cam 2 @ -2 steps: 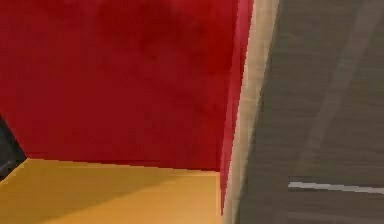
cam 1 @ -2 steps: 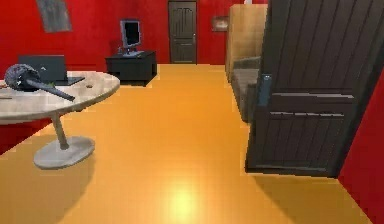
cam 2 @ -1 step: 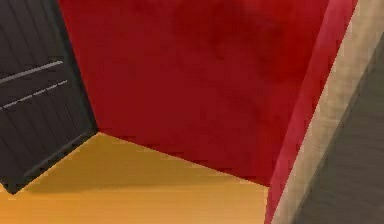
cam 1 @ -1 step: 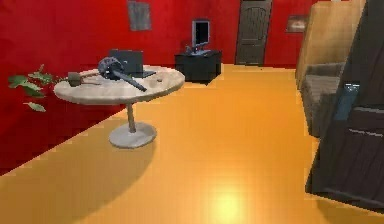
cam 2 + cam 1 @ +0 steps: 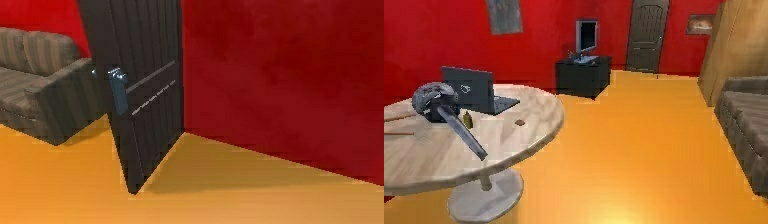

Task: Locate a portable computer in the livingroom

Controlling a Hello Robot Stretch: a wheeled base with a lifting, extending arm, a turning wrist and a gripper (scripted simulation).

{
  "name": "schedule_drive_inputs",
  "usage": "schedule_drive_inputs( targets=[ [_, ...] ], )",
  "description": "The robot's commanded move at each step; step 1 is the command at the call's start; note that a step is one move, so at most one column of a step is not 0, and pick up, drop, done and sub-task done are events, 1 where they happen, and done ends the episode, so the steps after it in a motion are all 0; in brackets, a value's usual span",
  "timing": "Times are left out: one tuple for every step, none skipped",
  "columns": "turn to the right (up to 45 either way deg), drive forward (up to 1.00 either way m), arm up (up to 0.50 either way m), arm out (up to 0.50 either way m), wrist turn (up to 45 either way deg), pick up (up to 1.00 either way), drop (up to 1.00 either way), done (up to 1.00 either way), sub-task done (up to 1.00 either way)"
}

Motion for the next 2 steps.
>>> schedule_drive_inputs(
  targets=[
    [-3.0,0.0,0.0,0.0,0.0,0.0,0.0,0.0,0.0],
    [0.0,0.55,0.0,0.0,0.0,0.0,0.0,0.0,0.0]
  ],
)
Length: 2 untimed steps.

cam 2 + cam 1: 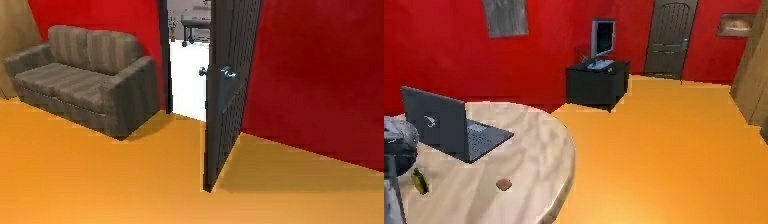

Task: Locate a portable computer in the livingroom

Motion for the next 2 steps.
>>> schedule_drive_inputs(
  targets=[
    [-30.0,0.0,0.0,0.0,0.0,0.0,0.0,0.0,0.0],
    [0.0,0.0,0.0,0.0,0.0,0.0,0.0,1.0,0.0]
  ],
)
